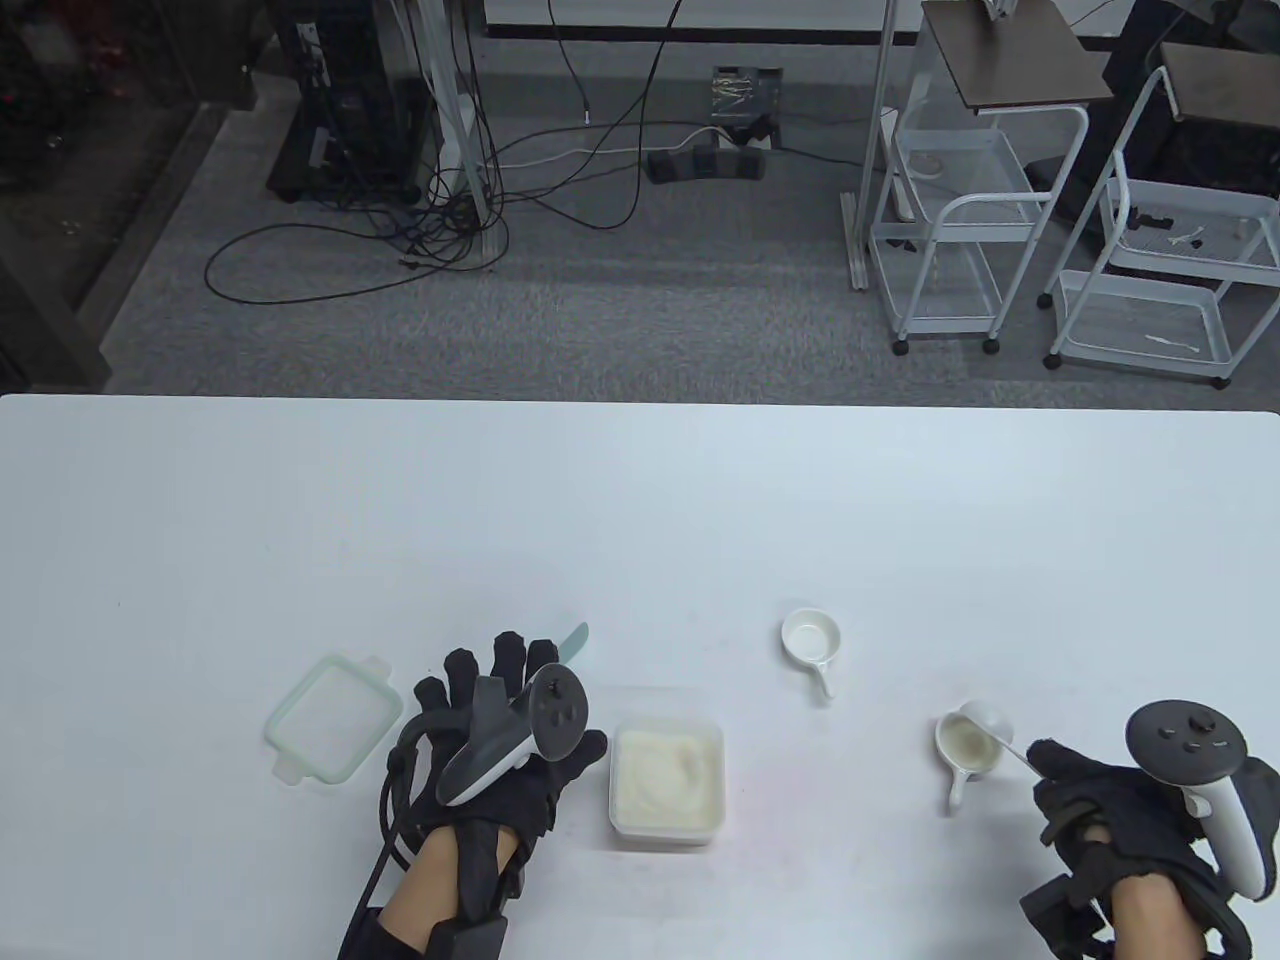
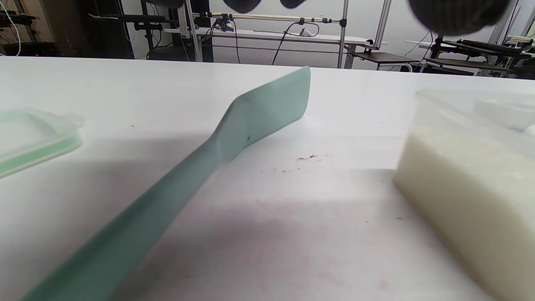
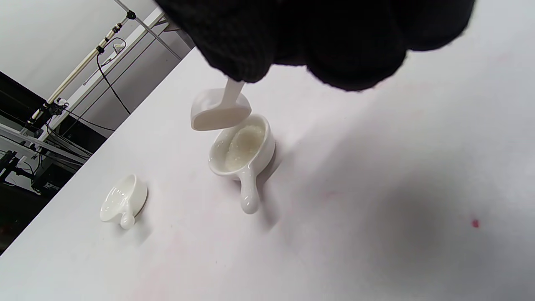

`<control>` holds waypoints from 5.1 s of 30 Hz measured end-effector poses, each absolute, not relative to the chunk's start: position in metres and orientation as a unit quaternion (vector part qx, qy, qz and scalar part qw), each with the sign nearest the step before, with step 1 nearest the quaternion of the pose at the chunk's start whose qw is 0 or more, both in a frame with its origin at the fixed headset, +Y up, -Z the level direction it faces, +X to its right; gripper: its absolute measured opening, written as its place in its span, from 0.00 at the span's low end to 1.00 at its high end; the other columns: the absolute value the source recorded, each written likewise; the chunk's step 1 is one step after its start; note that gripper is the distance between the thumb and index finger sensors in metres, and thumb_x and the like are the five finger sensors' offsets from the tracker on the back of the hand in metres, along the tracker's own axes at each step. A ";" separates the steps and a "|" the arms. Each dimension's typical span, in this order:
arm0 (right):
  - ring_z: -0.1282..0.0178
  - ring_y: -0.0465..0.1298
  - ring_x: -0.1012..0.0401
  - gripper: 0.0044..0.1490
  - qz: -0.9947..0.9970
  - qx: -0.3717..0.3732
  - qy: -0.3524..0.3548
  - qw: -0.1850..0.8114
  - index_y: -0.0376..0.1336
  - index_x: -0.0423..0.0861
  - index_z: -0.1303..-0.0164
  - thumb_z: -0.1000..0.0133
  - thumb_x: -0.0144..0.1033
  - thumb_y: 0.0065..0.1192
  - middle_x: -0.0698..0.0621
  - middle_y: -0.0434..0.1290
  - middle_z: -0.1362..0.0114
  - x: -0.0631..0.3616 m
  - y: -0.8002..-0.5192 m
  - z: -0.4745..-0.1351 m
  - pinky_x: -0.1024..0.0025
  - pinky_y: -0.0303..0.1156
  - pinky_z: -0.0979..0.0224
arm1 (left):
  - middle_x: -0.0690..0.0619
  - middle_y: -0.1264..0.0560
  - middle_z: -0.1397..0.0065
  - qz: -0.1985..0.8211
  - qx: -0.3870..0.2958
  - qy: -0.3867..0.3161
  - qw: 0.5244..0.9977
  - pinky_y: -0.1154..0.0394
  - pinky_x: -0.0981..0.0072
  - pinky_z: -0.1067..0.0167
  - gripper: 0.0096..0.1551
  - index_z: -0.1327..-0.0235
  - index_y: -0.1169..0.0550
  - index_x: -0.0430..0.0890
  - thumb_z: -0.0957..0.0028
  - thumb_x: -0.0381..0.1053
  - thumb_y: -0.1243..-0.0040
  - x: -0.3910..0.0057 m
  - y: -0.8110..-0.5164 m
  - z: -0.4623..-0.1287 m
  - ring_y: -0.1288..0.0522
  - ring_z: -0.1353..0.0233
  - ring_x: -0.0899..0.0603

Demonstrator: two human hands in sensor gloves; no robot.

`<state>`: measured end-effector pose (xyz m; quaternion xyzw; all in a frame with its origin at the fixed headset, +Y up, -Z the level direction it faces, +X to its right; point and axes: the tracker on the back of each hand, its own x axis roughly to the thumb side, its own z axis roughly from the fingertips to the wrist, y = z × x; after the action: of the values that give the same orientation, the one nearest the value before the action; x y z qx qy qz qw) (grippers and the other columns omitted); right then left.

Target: Scoop white sugar with coffee spoon and level it off using dessert spatula

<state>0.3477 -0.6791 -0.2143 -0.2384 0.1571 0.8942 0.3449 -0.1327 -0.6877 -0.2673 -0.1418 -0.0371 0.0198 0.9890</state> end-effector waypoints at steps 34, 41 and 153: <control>0.60 0.79 0.53 0.32 0.816 0.002 0.061 0.575 0.59 0.37 0.28 0.43 0.29 0.54 0.42 0.75 0.54 0.262 -0.655 -0.230 0.43 0.74 0.43 | 0.39 0.56 0.10 0.031 -0.126 -0.048 0.990 0.52 0.18 0.29 0.63 0.14 0.54 0.48 0.57 0.78 0.54 -0.134 -0.689 -0.269 0.50 0.18 0.18; 0.60 0.79 0.53 0.32 0.813 0.065 0.101 0.570 0.59 0.37 0.28 0.43 0.29 0.55 0.42 0.76 0.54 0.217 -0.658 -0.234 0.43 0.74 0.43 | 0.40 0.55 0.10 0.051 -0.101 -0.097 0.989 0.50 0.20 0.29 0.63 0.15 0.54 0.49 0.59 0.78 0.54 -0.131 -0.690 -0.271 0.49 0.18 0.19; 0.65 0.81 0.54 0.29 0.850 0.133 0.220 0.460 0.65 0.35 0.33 0.45 0.28 0.56 0.45 0.78 0.60 0.162 -0.695 -0.241 0.41 0.74 0.41 | 0.53 0.14 0.41 -0.069 -0.182 0.026 0.980 0.24 0.41 0.34 0.40 0.35 0.20 0.44 0.57 0.63 0.28 -0.165 -0.731 -0.295 0.13 0.43 0.45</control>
<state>0.1618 -0.6952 -0.2408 0.1334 0.2203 0.8497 0.4601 -0.1650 -0.7315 -0.2947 -0.1823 0.0263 -0.0691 0.9805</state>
